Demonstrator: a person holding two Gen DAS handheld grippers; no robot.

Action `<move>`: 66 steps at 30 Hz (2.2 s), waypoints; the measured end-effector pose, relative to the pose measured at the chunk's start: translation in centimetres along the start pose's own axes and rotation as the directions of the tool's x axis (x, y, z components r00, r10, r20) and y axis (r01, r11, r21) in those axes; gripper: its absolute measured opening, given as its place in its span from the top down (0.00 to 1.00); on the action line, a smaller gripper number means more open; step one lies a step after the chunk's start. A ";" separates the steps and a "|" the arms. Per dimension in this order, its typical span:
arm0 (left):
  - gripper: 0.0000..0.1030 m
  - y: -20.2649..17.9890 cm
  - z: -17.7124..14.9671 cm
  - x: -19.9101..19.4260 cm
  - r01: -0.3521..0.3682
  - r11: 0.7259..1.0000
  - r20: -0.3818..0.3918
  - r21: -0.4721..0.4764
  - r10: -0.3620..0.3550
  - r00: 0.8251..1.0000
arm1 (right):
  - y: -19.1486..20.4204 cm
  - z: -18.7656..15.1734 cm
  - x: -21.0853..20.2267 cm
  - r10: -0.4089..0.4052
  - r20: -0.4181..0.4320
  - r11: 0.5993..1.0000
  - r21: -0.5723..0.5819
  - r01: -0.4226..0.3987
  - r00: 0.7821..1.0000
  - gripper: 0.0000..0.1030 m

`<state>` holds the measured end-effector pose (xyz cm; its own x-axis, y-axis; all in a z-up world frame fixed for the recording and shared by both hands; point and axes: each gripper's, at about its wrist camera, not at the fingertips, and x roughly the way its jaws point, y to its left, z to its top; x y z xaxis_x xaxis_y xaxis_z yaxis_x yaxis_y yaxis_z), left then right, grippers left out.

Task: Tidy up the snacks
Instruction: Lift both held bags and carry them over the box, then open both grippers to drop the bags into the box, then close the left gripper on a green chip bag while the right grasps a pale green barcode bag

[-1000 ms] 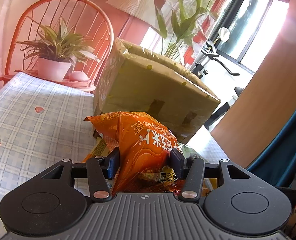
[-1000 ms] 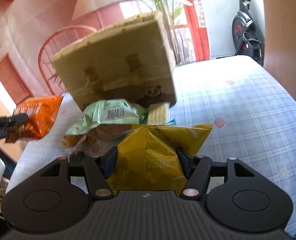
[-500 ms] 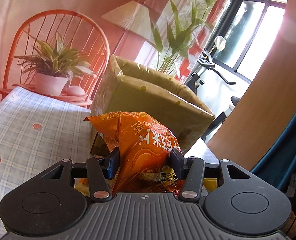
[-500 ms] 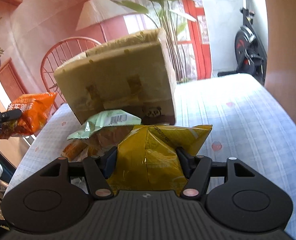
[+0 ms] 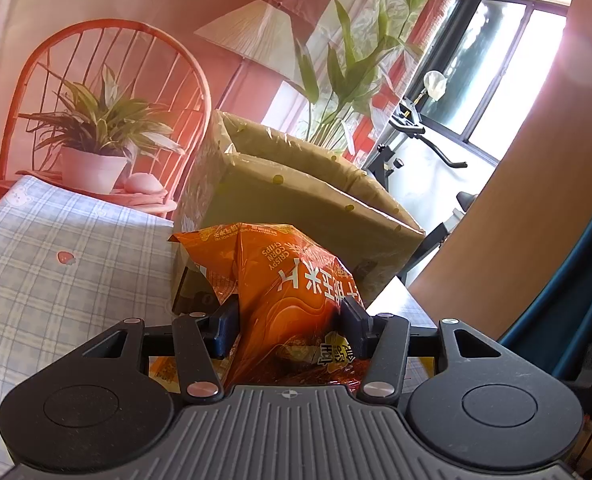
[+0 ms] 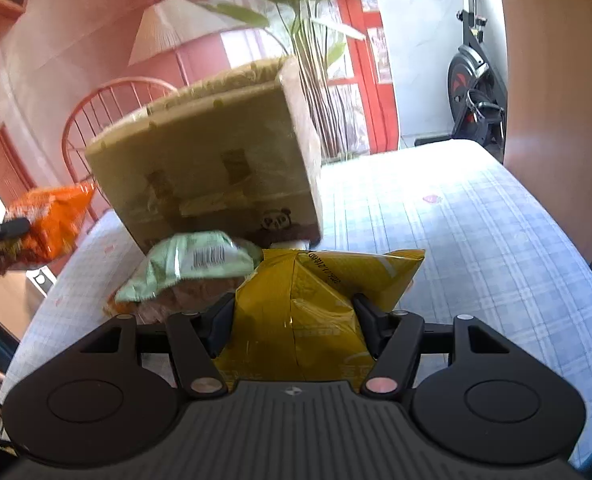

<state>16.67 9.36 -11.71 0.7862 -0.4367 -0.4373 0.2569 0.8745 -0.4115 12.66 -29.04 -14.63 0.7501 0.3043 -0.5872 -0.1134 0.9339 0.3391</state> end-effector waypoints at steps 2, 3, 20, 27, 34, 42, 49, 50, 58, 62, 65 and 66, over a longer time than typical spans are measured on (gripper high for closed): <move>0.46 -0.2 0.6 0.0 0.005 1.000 0.009 0.017 -0.005 1.000 | 0.1 1.0 -0.2 0.023 0.025 1.000 -0.005 -0.023 0.999 0.38; 0.46 -0.4 1.0 0.0 0.008 1.000 0.015 0.028 -0.009 1.000 | 0.2 1.7 -0.2 0.038 0.040 0.999 -0.009 -0.038 0.998 0.38; 0.46 -4.7 13.6 9.7 -0.037 0.972 0.132 0.231 0.007 0.991 | 8.0 19.9 10.7 0.219 0.228 0.940 -0.310 -0.143 0.949 0.38; 0.46 -2.8 14.2 15.3 -0.072 0.976 0.034 0.204 0.066 0.997 | 8.0 20.7 18.1 0.180 0.119 0.956 -0.255 -0.146 0.976 0.38; 0.35 -2.3 13.6 17.7 -0.114 0.962 -0.037 0.249 0.127 0.991 | 7.6 20.0 20.4 0.134 0.061 0.959 -0.258 -0.114 0.989 0.35; 0.28 -2.3 14.0 15.0 -0.097 0.964 -0.019 0.249 0.105 0.994 | 6.8 19.3 18.2 0.135 0.082 0.970 -0.215 -0.114 0.987 0.18; 0.28 -3.1 13.2 9.5 -0.019 0.972 -0.007 0.233 0.021 1.000 | 6.6 17.5 13.1 0.186 0.133 0.965 -0.213 -0.155 0.974 0.18; 0.28 -3.4 12.9 8.9 -0.006 0.970 -0.010 0.241 0.009 1.000 | 6.6 17.2 12.5 0.193 0.136 0.963 -0.214 -0.161 0.972 0.18; 0.28 -4.0 9.8 5.2 0.078 0.961 -0.069 0.266 -0.062 0.996 | 6.8 13.3 9.4 0.244 0.114 0.950 -0.228 -0.213 0.963 0.18; 0.28 -3.7 7.3 5.2 0.119 0.967 -0.109 0.227 -0.096 0.989 | 7.0 10.8 9.3 0.248 0.069 0.945 -0.238 -0.226 0.966 0.18; 0.28 -3.5 4.9 6.0 0.120 0.970 -0.133 0.210 -0.093 0.987 | 7.1 8.6 9.8 0.240 0.031 0.944 -0.243 -0.225 0.970 0.18; 0.28 -3.2 4.0 6.5 0.123 0.975 -0.147 0.184 -0.097 0.984 | 7.1 7.8 9.9 0.235 0.016 0.943 -0.248 -0.224 0.972 0.19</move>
<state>23.17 4.62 -10.05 0.6668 -0.5454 -0.5079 0.4505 0.8379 -0.3082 24.39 -20.81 -12.33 0.7126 0.5126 -0.4790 -0.4364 0.8585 0.2694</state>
